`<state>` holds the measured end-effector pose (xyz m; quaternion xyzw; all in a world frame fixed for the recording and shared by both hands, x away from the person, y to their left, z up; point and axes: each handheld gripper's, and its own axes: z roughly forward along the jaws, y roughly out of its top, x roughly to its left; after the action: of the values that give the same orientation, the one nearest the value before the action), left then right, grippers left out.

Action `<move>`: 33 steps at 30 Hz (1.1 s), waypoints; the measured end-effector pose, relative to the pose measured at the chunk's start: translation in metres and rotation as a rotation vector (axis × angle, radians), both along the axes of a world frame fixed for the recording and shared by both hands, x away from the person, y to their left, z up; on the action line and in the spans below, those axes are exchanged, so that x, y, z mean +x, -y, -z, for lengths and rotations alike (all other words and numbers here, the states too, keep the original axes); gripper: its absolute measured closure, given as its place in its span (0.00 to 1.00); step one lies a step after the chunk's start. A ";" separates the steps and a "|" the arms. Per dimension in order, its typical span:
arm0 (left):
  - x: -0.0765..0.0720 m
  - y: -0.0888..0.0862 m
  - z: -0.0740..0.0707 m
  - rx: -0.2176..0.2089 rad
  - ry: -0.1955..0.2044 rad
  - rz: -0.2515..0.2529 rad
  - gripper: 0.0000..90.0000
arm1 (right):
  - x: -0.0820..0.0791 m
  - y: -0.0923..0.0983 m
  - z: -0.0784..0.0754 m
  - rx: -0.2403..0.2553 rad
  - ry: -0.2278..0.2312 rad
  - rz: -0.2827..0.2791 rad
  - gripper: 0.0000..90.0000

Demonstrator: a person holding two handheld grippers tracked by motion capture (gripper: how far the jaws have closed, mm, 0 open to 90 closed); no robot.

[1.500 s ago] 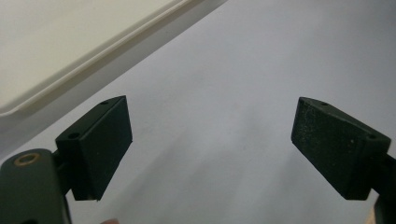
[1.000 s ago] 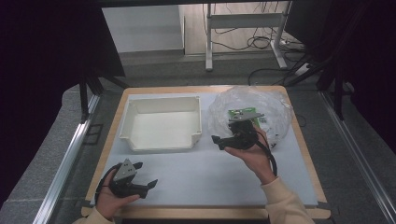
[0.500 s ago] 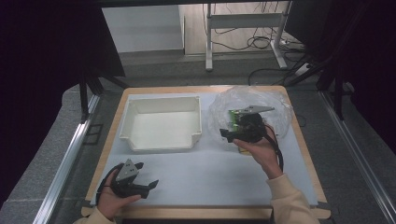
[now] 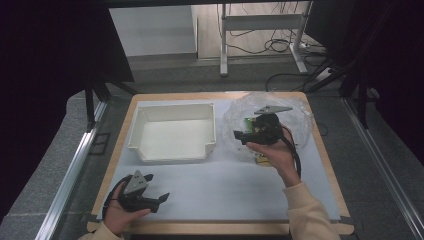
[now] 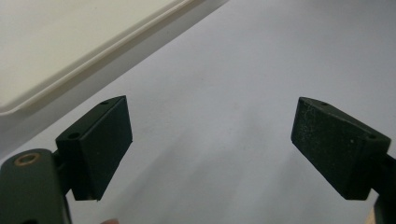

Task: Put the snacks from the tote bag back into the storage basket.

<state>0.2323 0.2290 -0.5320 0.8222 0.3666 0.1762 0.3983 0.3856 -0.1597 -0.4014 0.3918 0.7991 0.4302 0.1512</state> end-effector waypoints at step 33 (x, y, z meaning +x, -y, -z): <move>0.000 0.001 0.000 0.003 0.000 0.002 0.14 | 0.044 0.036 0.004 0.006 -0.024 0.128 0.21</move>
<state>0.2324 0.2283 -0.5324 0.8230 0.3656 0.1764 0.3972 0.4298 -0.1956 -0.4054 0.4478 0.7728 0.4173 0.1674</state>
